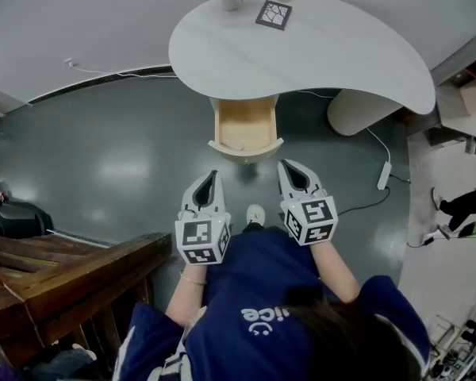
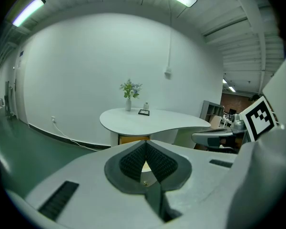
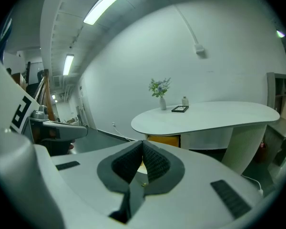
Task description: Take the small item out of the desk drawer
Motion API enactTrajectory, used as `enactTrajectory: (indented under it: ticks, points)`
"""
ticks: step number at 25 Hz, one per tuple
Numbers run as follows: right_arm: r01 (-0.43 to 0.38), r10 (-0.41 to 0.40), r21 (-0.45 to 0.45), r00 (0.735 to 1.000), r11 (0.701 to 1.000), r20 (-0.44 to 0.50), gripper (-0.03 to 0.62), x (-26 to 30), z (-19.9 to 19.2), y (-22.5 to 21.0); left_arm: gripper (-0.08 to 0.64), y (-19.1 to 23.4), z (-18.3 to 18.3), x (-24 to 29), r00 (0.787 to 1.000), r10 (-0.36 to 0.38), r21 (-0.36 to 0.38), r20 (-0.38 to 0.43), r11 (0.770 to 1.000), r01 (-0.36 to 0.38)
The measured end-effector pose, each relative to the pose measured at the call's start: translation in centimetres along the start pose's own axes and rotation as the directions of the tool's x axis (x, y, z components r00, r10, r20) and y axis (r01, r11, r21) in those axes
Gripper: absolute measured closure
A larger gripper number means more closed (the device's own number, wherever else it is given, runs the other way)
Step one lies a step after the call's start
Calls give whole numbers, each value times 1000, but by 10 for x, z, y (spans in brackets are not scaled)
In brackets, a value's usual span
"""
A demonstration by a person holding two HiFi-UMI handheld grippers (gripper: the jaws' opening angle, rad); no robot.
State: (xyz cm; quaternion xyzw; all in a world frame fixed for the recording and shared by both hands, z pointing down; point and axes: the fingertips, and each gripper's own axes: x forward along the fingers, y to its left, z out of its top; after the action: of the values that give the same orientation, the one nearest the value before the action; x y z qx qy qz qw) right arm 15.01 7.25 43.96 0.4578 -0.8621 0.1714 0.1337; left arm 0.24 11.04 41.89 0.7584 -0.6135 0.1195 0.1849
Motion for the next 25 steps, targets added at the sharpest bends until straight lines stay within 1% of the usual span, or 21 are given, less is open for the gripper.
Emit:
enactTrajectory:
  ticks: [6, 10, 13, 19, 25]
  points:
    - [-38, 38, -7, 999, 999, -29, 584, 10, 0, -10, 557, -8, -5, 12, 1000, 14, -15, -22, 1000, -15]
    - [-82, 81, -21, 994, 996, -71, 584, 16, -6, -6, 557, -6, -2, 18, 999, 24, -18, -29, 1000, -24]
    - [-100, 100, -7, 992, 995, -79, 584, 20, -7, -1, 557, 1, -2, 20, 999, 33, -22, -34, 999, -34]
    - [-88, 88, 0, 991, 996, -100, 584, 37, -4, -5, 557, 18, -2, 38, 998, 30, -36, -49, 999, -31]
    - [-74, 74, 3, 986, 997, -152, 584, 65, 1, -12, 557, 37, 11, 71, 998, -10, -41, -60, 999, 8]
